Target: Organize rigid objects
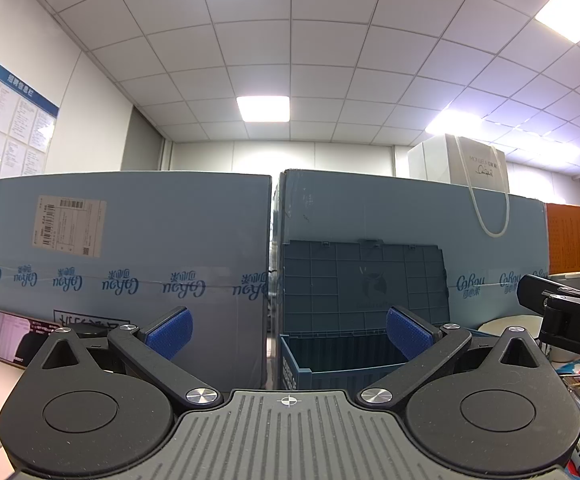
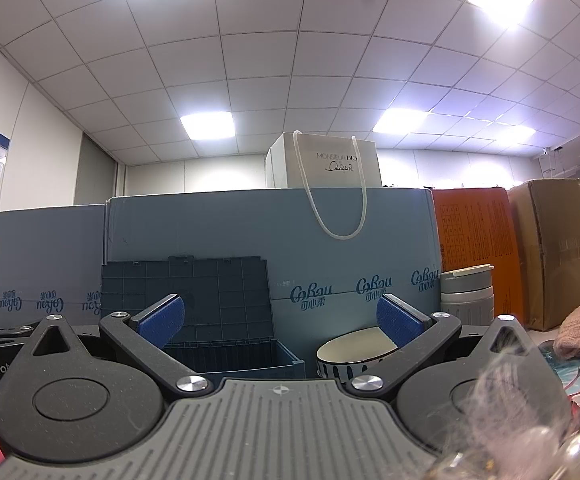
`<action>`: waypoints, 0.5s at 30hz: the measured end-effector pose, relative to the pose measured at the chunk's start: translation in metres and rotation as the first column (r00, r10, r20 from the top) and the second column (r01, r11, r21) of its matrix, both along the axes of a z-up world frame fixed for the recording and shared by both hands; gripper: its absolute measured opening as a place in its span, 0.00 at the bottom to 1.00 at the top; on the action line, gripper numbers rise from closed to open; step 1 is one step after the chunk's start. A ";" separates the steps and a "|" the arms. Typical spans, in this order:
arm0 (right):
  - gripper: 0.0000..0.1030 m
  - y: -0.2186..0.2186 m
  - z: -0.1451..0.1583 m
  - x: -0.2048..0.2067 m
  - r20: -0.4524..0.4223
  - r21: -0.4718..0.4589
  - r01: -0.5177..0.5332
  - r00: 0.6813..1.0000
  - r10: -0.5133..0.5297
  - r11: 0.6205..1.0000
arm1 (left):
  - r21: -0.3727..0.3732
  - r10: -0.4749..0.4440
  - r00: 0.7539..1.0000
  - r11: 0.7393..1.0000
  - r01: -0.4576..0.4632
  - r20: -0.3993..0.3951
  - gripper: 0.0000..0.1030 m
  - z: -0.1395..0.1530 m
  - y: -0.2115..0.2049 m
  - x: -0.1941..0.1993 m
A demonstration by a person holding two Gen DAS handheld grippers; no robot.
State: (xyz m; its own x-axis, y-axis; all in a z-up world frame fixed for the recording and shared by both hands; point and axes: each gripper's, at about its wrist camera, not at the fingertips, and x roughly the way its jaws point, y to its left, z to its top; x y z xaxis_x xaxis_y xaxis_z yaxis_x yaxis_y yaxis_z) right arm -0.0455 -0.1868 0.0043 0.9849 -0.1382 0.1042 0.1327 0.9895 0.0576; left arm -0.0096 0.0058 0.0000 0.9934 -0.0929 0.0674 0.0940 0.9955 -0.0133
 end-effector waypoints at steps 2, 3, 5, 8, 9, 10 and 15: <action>1.00 0.000 0.000 0.000 -0.005 -0.001 0.000 1.000 0.000 1.000 | 0.001 0.000 1.000 1.000 0.000 0.000 1.00 0.000 0.000 0.000; 1.00 0.000 0.000 0.000 -0.004 -0.001 0.000 1.000 0.000 1.000 | 0.000 0.001 1.000 1.000 -0.001 0.001 1.00 0.000 0.000 0.000; 1.00 0.000 0.000 0.000 -0.006 -0.003 0.000 1.000 0.000 1.000 | 0.000 0.000 1.000 1.000 0.000 0.001 1.00 0.000 0.000 0.000; 1.00 0.000 0.000 0.000 -0.008 -0.001 0.000 1.000 0.000 1.000 | 0.001 0.000 1.000 1.000 0.000 0.000 1.00 0.000 0.000 0.000; 1.00 0.000 0.000 0.000 -0.008 -0.001 0.000 1.000 0.000 1.000 | 0.001 -0.001 1.000 1.000 0.001 -0.003 1.00 0.000 0.000 0.000; 1.00 0.000 0.000 0.000 -0.009 -0.001 0.000 1.000 0.000 1.000 | 0.002 -0.002 1.000 1.000 0.002 -0.005 1.00 0.000 0.000 0.001; 1.00 0.000 0.000 0.000 -0.012 0.001 0.000 1.000 0.000 1.000 | 0.001 -0.001 1.000 1.000 0.001 -0.004 1.00 0.001 0.000 0.001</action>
